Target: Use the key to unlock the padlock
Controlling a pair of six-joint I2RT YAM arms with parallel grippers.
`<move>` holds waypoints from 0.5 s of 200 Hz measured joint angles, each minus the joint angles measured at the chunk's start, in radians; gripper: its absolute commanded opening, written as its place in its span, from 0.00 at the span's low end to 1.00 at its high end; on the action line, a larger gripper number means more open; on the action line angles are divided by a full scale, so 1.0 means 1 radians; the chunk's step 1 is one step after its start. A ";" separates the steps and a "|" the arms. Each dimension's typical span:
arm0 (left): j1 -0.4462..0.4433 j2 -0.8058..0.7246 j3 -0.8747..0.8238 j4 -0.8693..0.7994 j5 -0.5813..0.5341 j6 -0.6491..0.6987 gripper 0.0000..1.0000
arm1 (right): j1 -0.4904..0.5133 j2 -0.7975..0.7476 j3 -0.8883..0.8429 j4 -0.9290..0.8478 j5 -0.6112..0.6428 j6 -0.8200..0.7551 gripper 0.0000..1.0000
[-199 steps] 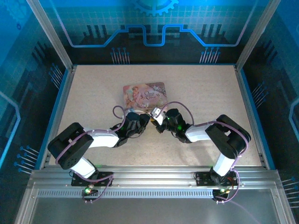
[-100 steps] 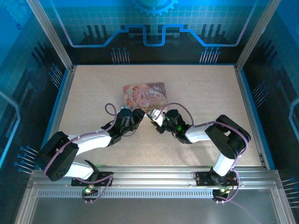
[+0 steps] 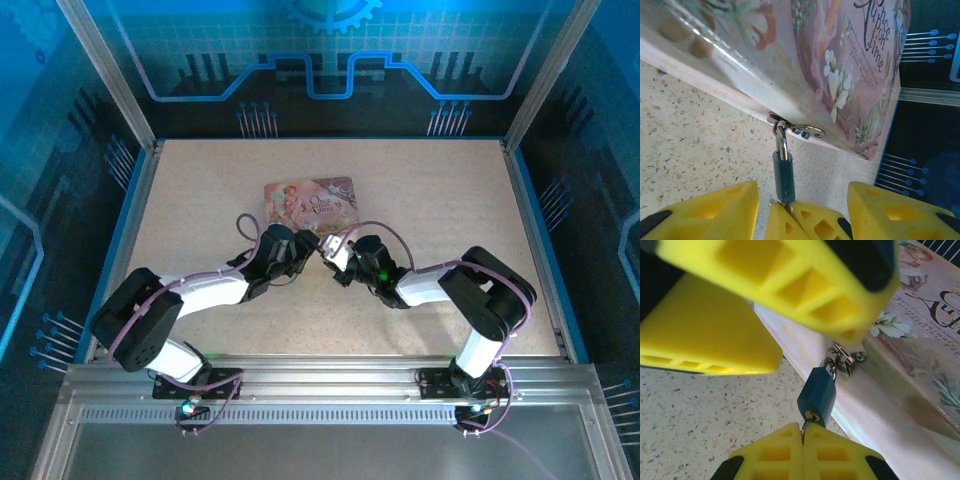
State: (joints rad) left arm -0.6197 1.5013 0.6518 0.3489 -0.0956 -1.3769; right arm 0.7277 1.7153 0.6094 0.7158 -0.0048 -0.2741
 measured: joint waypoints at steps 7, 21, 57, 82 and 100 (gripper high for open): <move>0.000 0.009 0.007 0.000 0.004 0.000 0.47 | 0.000 0.000 0.000 0.000 0.000 0.000 0.00; 0.001 0.026 0.021 -0.001 0.011 0.000 0.45 | 0.000 0.000 0.000 0.000 0.000 0.000 0.00; 0.001 0.060 0.049 -0.001 0.022 0.001 0.41 | 0.001 0.000 0.000 0.000 0.002 0.000 0.00; 0.001 0.071 0.055 -0.012 0.022 0.016 0.38 | 0.003 0.000 0.000 0.000 0.005 0.000 0.00; 0.001 0.072 0.058 -0.031 0.022 0.019 0.38 | 0.003 0.000 0.000 0.000 0.005 0.000 0.00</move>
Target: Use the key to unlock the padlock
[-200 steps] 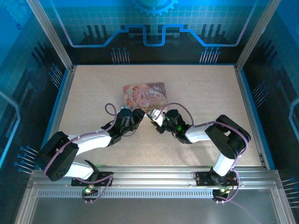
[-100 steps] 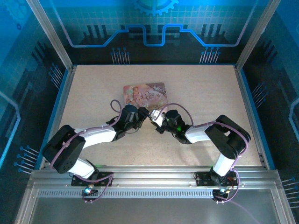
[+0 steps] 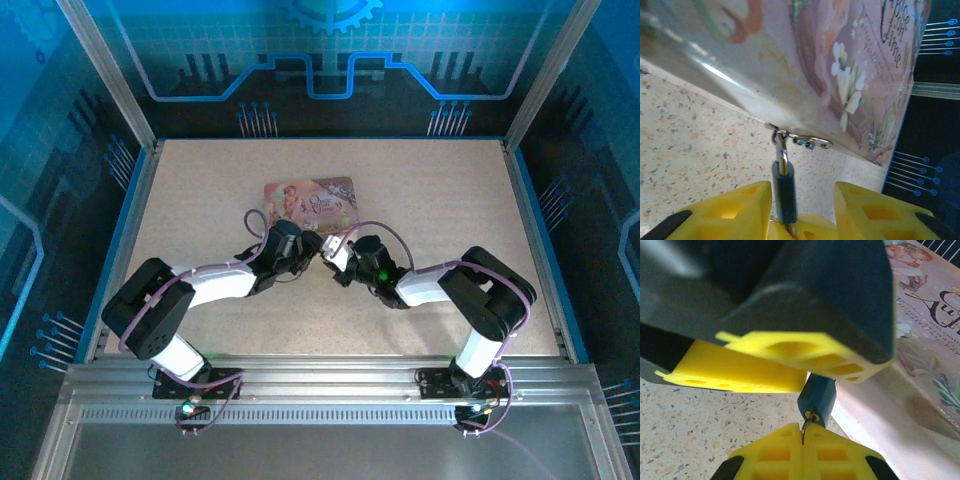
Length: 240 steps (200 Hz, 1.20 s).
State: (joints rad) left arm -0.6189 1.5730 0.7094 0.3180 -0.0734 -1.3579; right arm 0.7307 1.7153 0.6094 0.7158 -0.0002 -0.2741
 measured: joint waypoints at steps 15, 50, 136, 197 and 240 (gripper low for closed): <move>0.000 0.000 0.005 -0.021 -0.001 0.000 0.38 | 0.002 0.000 0.000 0.000 0.000 0.000 0.00; -0.004 0.014 0.021 -0.048 -0.001 0.003 0.35 | 0.002 0.000 0.000 0.000 0.000 0.000 0.00; -0.014 0.053 0.042 -0.047 -0.001 0.004 0.08 | 0.003 0.002 0.000 -0.005 0.003 0.005 0.00; -0.014 0.053 0.042 -0.045 -0.005 0.004 0.00 | 0.002 0.006 0.000 0.005 0.001 0.035 0.00; -0.017 0.053 0.042 -0.044 -0.010 0.003 0.00 | -0.026 0.017 -0.002 0.025 -0.068 0.122 0.00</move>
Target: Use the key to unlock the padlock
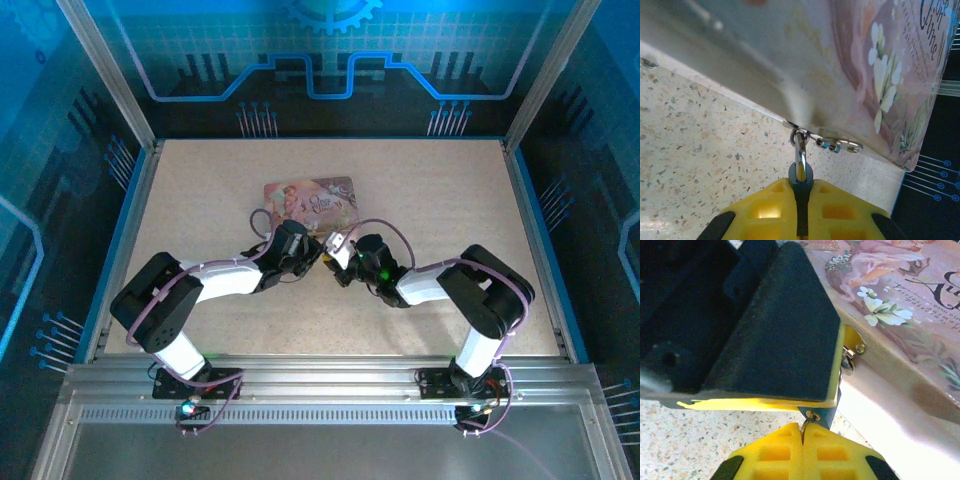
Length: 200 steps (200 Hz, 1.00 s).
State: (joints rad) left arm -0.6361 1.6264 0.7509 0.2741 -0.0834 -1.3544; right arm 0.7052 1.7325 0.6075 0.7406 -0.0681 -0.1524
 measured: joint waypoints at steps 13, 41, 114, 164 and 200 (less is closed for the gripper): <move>0.000 0.000 0.000 0.000 -0.003 0.000 0.00 | -0.008 0.008 0.000 0.010 -0.021 0.026 0.00; 0.000 0.000 -0.001 0.001 -0.010 0.000 0.00 | -0.035 0.027 0.000 0.044 -0.080 0.094 0.00; -0.002 0.000 -0.002 0.018 -0.014 0.000 0.00 | -0.102 0.045 0.013 0.053 -0.237 0.227 0.00; -0.003 0.000 -0.002 0.033 -0.017 0.000 0.00 | -0.146 0.061 0.030 0.053 -0.347 0.308 0.00; -0.003 -0.002 -0.002 0.038 -0.018 0.000 0.05 | -0.156 0.063 0.040 0.033 -0.368 0.315 0.00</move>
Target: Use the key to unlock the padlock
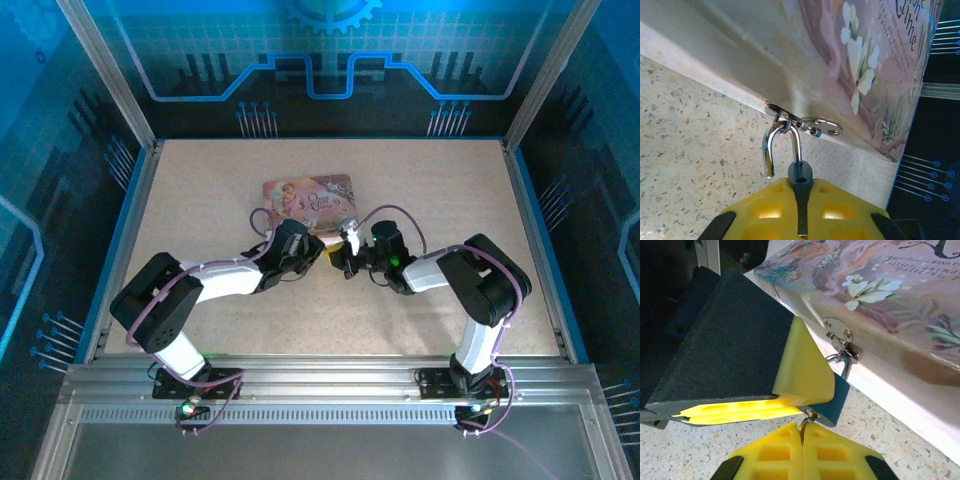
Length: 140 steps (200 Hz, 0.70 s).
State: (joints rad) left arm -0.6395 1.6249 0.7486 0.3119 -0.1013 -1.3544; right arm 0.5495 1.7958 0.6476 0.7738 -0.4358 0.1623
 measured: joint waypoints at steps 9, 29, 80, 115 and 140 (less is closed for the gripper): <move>0.000 -0.001 -0.002 0.000 0.000 0.000 0.12 | 0.000 0.000 0.002 -0.007 0.001 -0.008 0.00; 0.000 -0.003 -0.007 -0.005 -0.003 0.003 0.22 | 0.006 0.000 0.007 -0.023 0.003 -0.027 0.00; 0.005 -0.073 -0.037 -0.058 -0.009 0.047 0.41 | 0.005 0.000 0.008 -0.033 0.042 -0.040 0.00; 0.024 -0.151 -0.045 -0.125 -0.024 0.086 0.51 | 0.006 0.000 0.008 -0.033 0.046 -0.038 0.00; 0.051 -0.237 -0.045 -0.198 -0.042 0.135 0.59 | 0.005 0.000 0.008 -0.041 0.046 -0.026 0.00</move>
State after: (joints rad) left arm -0.5888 1.3876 0.7033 0.1139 -0.1436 -1.2198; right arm 0.5549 1.7958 0.6559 0.7330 -0.3897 0.1360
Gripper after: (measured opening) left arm 0.556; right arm 0.050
